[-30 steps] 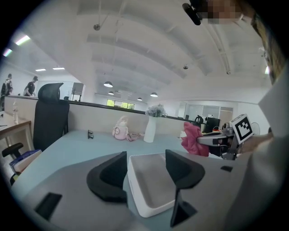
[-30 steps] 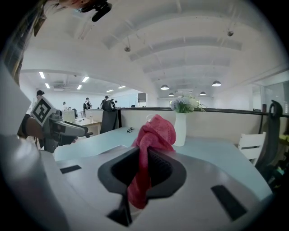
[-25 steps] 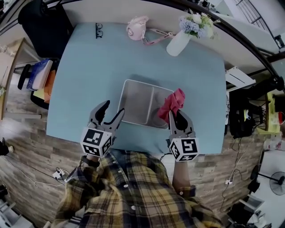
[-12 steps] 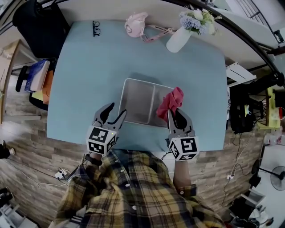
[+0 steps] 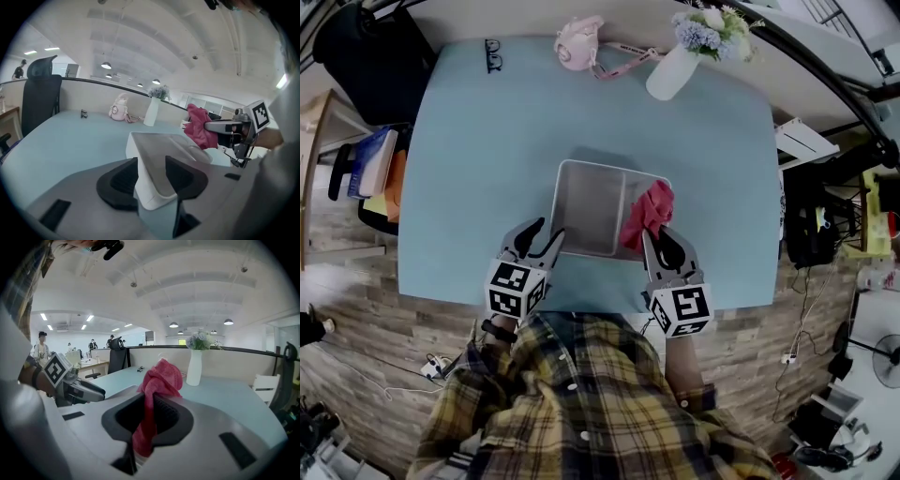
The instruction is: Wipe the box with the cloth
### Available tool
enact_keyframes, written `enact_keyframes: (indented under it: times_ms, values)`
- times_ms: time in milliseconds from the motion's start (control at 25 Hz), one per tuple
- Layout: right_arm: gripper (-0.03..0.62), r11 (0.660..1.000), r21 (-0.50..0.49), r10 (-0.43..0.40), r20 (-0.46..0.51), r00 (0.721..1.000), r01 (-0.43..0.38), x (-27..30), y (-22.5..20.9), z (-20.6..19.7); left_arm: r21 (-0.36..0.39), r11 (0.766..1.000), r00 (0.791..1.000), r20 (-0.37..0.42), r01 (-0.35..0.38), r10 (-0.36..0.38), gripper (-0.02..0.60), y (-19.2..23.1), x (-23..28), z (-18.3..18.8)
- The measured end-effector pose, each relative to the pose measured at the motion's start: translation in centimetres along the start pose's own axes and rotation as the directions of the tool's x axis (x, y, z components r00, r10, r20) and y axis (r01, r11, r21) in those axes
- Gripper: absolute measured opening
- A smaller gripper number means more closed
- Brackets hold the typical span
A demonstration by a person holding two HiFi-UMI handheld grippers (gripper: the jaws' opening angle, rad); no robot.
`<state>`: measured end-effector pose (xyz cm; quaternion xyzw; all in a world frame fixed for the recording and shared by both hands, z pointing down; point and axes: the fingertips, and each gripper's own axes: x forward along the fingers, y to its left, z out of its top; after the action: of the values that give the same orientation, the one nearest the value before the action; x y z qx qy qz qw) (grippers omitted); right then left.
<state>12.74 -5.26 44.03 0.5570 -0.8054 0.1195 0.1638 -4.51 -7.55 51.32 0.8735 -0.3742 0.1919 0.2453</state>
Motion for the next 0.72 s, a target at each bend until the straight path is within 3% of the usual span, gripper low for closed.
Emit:
enact_keyframes:
  times_ms: [480, 720]
  values:
    - [0.048, 1.000, 0.001, 0.004, -0.010, 1.000, -0.004, 0.1, 0.6, -0.2, -0.026, 0.999, 0.997, -0.074, 0.028, -0.030, 0.142, 0.0, 1.1, -2.4]
    - [0.047, 1.000, 0.004, 0.004, -0.013, 1.000, -0.004, 0.0, 0.6, -0.5, -0.024, 0.999, 0.997, -0.073, 0.029, -0.031, 0.129, -0.4, 1.1, -2.5]
